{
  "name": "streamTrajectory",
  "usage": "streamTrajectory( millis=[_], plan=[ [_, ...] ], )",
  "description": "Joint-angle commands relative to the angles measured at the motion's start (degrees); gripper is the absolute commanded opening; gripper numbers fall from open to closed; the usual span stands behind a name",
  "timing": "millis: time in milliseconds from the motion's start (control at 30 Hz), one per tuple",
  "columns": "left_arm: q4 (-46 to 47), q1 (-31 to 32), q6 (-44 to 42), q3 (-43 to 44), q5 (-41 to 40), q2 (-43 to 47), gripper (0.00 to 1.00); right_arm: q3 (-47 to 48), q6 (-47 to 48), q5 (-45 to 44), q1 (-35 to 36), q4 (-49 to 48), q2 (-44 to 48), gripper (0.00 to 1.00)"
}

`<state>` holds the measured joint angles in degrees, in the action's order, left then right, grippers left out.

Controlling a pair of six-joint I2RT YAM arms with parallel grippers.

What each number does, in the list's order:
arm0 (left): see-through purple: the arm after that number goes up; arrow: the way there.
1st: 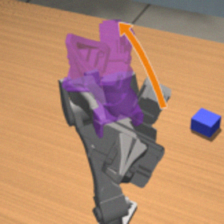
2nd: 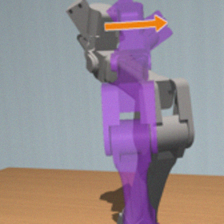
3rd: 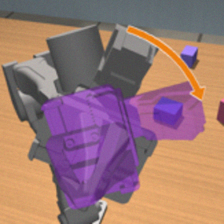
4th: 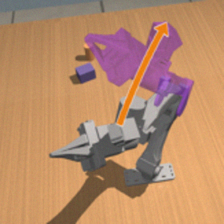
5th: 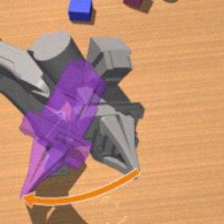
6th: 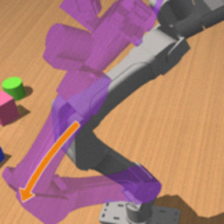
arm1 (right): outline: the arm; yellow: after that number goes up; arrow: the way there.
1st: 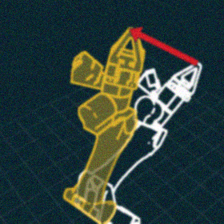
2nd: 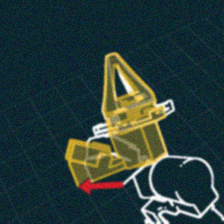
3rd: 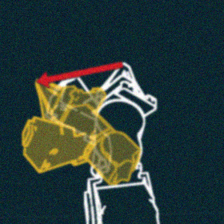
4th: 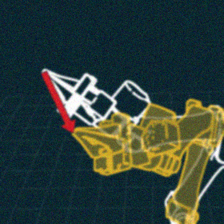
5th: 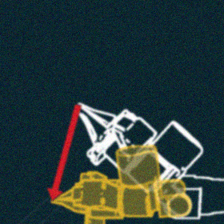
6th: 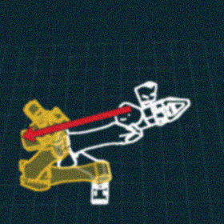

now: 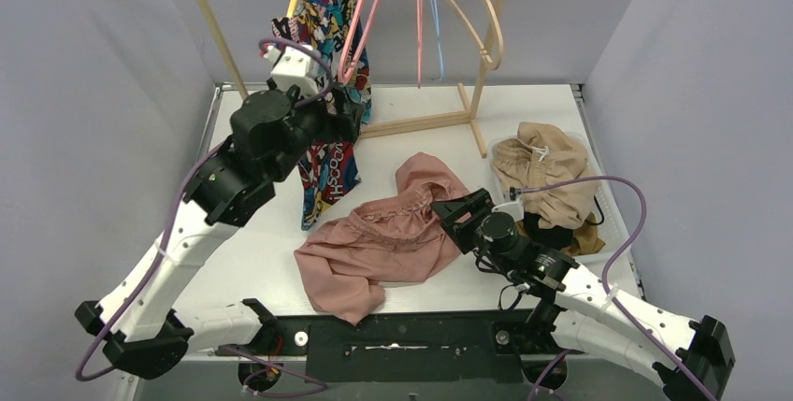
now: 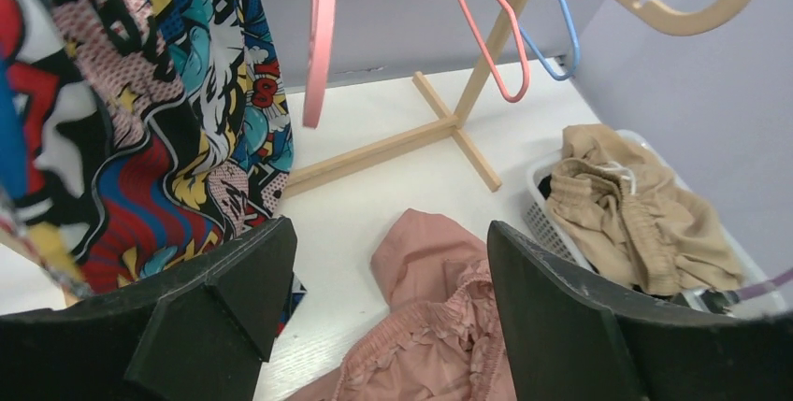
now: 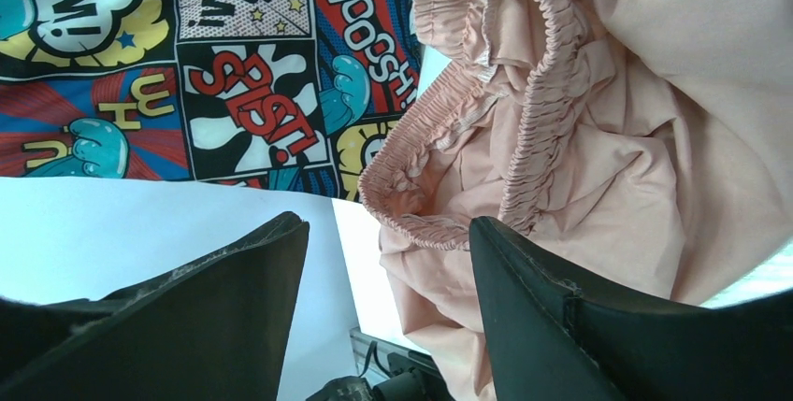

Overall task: Remove the shorts from the hanger
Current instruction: Place the hanger on the clothes rod, then pick up the shorts at the center of the board.

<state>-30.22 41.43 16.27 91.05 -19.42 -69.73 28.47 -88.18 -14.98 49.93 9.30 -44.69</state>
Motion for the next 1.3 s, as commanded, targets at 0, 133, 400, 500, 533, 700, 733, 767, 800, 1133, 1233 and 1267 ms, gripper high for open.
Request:
streamTrajectory(
  millis=[0,133,400,500,533,700,733,767,800,1133,1233,1267],
  plan=[
    [7.6,-0.3,1.3,-5.5,3.0,7.7,0.76,1.4,1.1,-2.9,-0.3,0.2,0.0,0.65],
    [9.1,-0.3,1.7,-11.7,2.7,13.5,0.77,2.5,1.9,-4.4,-0.3,0.7,-0.7,0.65],
    [10.0,-0.3,3.4,-24.1,3.2,25.0,0.78,4.2,2.3,-5.6,-0.3,0.8,-3.3,0.65],
    [9.7,-0.3,4.9,-28.8,4.2,28.5,0.78,4.5,2.4,-5.6,-0.3,0.6,-4.3,0.65],
    [9.8,-0.3,5.5,-30.6,4.7,29.7,0.78,4.8,2.5,-5.6,-0.3,0.6,-4.6,0.65],
    [10.1,-0.3,6.8,-37.8,5.8,34.6,0.78,6.3,4.3,-6.9,-0.3,1.6,-5.8,0.66],
    [10.1,-0.3,6.9,-39.0,5.6,35.5,0.78,6.4,4.4,-7.4,-0.2,2.2,-6.1,0.66],
    [10.3,-0.3,7.0,-40.2,5.4,36.3,0.78,6.8,4.3,-7.8,-0.3,3.2,-6.2,0.66],
    [10.7,-0.2,7.2,-41.5,5.3,37.1,0.78,7.0,4.4,-8.5,-0.4,4.2,-6.2,0.66],
    [13.1,-0.3,6.3,-52.3,7.2,41.3,0.78,8.7,6.1,-16.7,-0.3,9.3,-6.5,0.66],
    [12.7,-0.3,5.3,-55.0,6.4,43.4,0.78,15.4,13.1,-16.0,0.8,9.1,-12.1,0.66],
    [12.9,-0.3,4.8,-56.1,5.6,44.6,0.78,18.2,15.1,-16.8,2.1,9.7,-14.8,0.66]
  ],
)
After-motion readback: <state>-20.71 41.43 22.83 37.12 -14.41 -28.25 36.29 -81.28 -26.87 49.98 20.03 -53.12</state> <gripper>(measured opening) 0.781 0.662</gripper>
